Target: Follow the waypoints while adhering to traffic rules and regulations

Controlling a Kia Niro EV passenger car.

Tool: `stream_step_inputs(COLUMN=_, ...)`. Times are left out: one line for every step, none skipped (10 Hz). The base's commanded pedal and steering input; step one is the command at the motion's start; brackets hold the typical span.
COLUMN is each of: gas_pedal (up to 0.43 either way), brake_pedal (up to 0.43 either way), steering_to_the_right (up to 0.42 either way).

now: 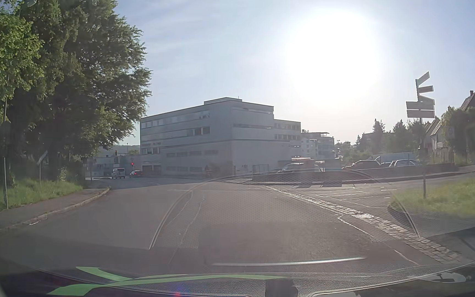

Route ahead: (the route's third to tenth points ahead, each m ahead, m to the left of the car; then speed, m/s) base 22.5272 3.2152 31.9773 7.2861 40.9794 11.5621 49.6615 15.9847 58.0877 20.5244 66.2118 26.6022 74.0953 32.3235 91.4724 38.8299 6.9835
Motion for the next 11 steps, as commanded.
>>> stream_step_inputs(gas_pedal=0.000, brake_pedal=0.000, steering_to_the_right=-0.043)
stream_step_inputs(gas_pedal=0.000, brake_pedal=0.000, steering_to_the_right=-0.043)
stream_step_inputs(gas_pedal=0.000, brake_pedal=0.000, steering_to_the_right=-0.044)
stream_step_inputs(gas_pedal=0.000, brake_pedal=0.000, steering_to_the_right=-0.044)
stream_step_inputs(gas_pedal=0.000, brake_pedal=0.000, steering_to_the_right=-0.043)
stream_step_inputs(gas_pedal=0.000, brake_pedal=0.000, steering_to_the_right=-0.043)
stream_step_inputs(gas_pedal=0.000, brake_pedal=0.000, steering_to_the_right=-0.043)
stream_step_inputs(gas_pedal=0.000, brake_pedal=0.000, steering_to_the_right=-0.043)
stream_step_inputs(gas_pedal=0.000, brake_pedal=0.000, steering_to_the_right=-0.044)
stream_step_inputs(gas_pedal=0.000, brake_pedal=0.000, steering_to_the_right=-0.043)
stream_step_inputs(gas_pedal=0.000, brake_pedal=0.000, steering_to_the_right=-0.043)
